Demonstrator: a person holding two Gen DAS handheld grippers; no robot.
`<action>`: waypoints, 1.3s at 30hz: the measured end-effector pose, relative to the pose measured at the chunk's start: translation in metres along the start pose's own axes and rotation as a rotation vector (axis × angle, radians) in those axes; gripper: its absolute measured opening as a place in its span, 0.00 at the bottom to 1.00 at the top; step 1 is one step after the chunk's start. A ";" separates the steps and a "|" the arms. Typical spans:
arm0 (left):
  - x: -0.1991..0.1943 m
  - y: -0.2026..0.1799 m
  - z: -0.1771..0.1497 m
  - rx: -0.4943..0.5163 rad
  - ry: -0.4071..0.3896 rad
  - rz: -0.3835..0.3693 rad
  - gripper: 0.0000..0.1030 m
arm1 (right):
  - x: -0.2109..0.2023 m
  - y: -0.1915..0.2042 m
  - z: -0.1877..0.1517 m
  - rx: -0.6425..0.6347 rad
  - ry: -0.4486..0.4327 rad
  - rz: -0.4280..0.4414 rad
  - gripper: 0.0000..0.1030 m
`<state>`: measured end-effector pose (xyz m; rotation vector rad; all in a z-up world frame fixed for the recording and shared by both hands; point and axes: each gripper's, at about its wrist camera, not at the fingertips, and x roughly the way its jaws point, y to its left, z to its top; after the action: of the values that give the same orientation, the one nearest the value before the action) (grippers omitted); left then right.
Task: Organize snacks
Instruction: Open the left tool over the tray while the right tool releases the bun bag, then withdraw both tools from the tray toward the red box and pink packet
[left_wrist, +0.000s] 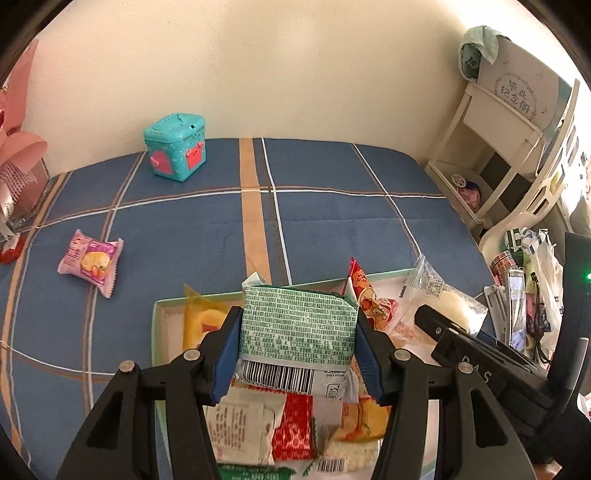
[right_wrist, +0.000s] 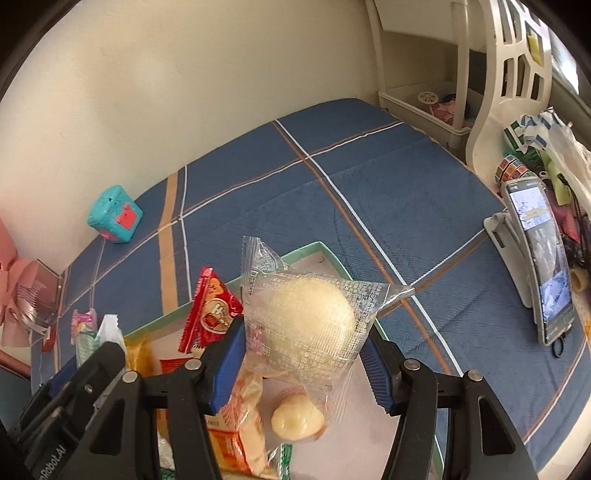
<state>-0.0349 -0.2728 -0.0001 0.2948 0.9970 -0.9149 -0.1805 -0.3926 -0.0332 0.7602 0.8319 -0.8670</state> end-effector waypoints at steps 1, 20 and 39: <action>0.003 0.000 0.000 -0.003 0.003 -0.002 0.57 | 0.003 0.000 0.000 0.002 0.005 0.000 0.61; 0.037 -0.006 -0.005 0.017 0.104 0.018 0.58 | 0.028 -0.002 -0.013 -0.004 0.119 -0.048 0.63; -0.030 0.007 0.018 -0.035 0.058 -0.001 0.67 | -0.031 0.029 -0.002 -0.089 0.049 -0.063 0.77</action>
<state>-0.0253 -0.2639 0.0330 0.2926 1.0654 -0.8938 -0.1682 -0.3674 -0.0008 0.6826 0.9355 -0.8644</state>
